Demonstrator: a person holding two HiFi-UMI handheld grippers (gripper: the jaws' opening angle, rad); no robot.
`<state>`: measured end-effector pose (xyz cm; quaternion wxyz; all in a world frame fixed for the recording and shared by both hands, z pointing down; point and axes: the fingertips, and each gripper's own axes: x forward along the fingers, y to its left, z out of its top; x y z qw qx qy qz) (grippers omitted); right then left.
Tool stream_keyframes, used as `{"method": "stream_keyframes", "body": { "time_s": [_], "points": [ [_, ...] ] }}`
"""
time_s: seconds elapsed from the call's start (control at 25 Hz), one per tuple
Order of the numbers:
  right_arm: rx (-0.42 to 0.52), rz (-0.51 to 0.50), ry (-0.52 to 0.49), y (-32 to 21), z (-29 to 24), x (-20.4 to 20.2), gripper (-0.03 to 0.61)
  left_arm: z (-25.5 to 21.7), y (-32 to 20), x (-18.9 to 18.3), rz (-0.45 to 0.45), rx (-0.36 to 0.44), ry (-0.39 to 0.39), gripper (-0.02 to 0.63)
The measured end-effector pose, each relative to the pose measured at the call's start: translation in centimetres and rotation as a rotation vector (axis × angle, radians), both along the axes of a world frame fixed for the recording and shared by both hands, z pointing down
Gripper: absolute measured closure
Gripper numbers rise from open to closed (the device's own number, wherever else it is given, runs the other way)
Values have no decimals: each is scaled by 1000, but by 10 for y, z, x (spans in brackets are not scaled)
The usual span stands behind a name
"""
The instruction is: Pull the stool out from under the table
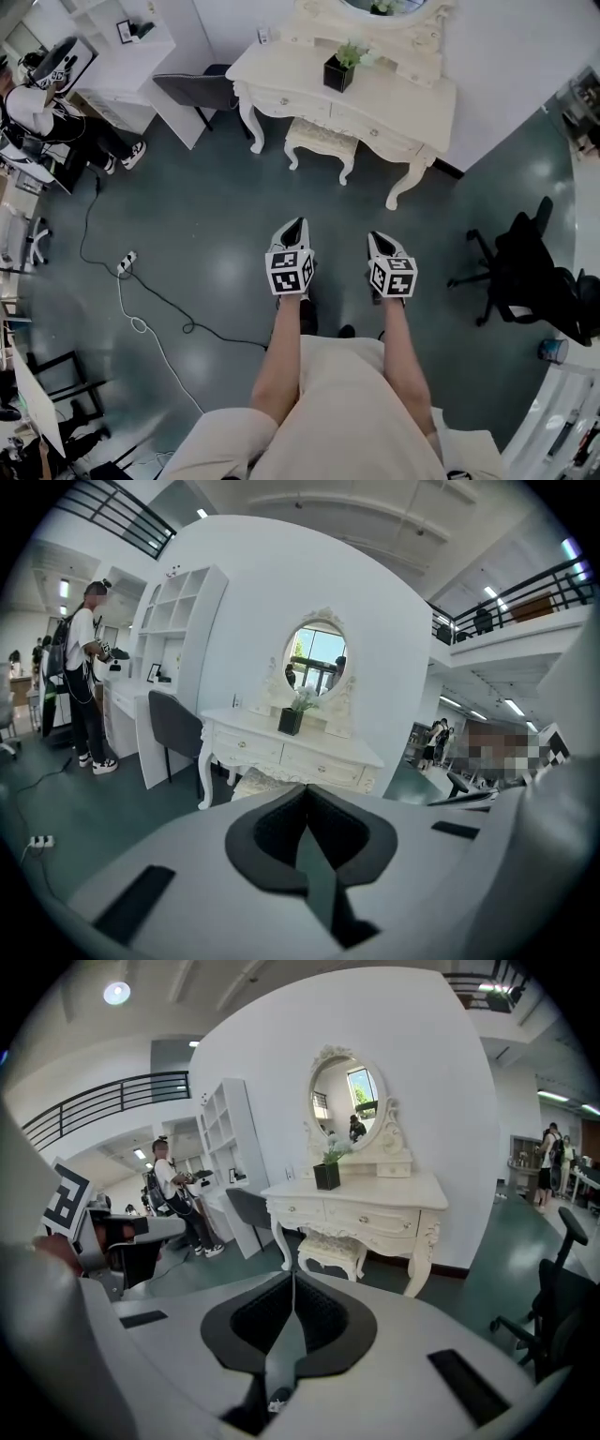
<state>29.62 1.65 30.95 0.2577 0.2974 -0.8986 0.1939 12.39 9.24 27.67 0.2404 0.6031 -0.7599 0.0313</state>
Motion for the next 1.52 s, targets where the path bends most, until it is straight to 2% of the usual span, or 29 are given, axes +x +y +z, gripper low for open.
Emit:
{"method": "stream_keyframes", "body": {
  "time_s": [0.12,0.24,0.4,0.68,0.84,1.04,1.32,1.52],
  "points": [
    [-12,11,14,-7,5,-23,532,1,-8,-28,0,6,17,598],
    [-29,28,18,-15,6,-48,532,2,-12,-57,8,-7,-1,598],
    [14,-26,88,-9,9,-85,532,11,-15,-87,29,-30,-13,598],
    [1,-32,109,-6,16,-115,532,13,-29,-112,67,-21,1,598],
    [-26,-1,92,-10,21,-130,532,11,-33,-123,85,-22,-46,598],
    [-28,-57,106,-7,32,-159,532,13,-37,-143,68,-23,-58,598],
    [-52,-38,52,-55,35,-185,532,22,-63,-168,73,-55,-73,598],
    [-47,-41,-1,-105,22,-231,532,9,-105,-209,57,-44,-89,598]
  ]
}}
